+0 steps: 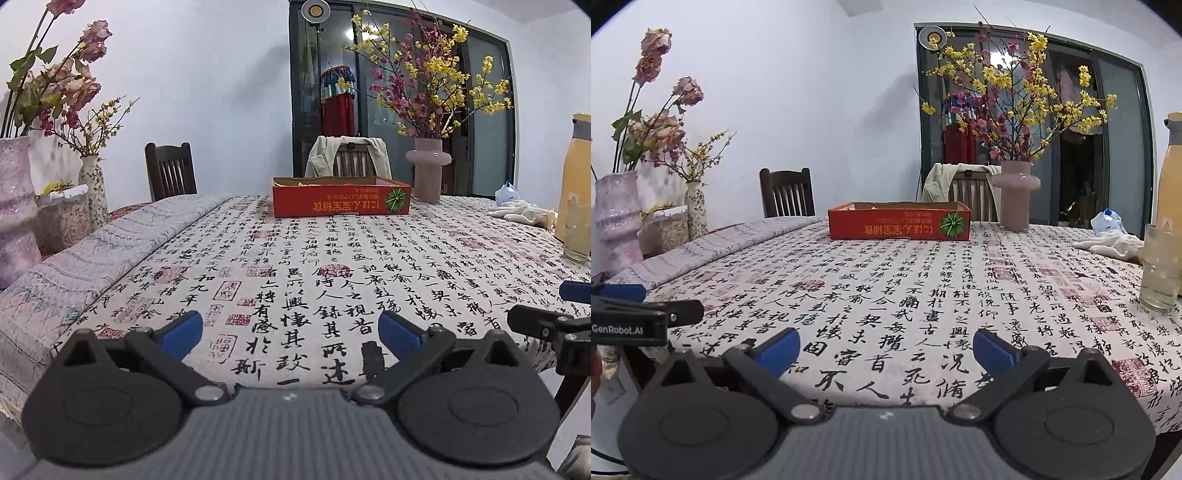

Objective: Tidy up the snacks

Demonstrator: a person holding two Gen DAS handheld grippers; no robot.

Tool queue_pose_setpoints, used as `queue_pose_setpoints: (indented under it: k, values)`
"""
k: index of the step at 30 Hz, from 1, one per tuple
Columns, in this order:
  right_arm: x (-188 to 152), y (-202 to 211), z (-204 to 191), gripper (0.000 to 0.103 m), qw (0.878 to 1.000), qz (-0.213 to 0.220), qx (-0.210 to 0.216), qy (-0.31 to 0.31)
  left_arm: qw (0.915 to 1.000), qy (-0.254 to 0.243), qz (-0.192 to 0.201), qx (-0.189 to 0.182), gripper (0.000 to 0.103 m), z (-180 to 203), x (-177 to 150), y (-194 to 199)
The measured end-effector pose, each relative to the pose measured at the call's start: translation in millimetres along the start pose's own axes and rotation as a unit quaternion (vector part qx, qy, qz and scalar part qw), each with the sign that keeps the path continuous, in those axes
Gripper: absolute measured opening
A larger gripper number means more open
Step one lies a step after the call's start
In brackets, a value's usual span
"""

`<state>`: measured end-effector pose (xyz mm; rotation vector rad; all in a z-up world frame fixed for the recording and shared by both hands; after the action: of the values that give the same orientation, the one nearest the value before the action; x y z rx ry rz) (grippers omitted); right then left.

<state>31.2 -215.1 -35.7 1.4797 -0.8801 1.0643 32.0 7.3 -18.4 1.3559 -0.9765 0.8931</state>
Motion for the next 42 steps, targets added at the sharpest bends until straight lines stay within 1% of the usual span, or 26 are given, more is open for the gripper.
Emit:
queue_pose_setpoints:
  k: [42]
  values:
    - [0.3,1.4,-4.3,0.101,1.0,0.0,0.012,0.0,1.0,-0.002,0.007,0.003,0.103,-1.0,2.8,2.3]
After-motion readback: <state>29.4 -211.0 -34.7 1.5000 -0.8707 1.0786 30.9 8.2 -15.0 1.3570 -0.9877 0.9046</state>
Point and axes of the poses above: each gripper's, at about its wrist camera, not at the fingertips, and y roughly against the way its jaws point, z to its right, x to its top, the point moved 5 cm from there along -y, roughly the way its jaws point, and after that the axes turned 2 degrees about -x, right-handed, at the moved point
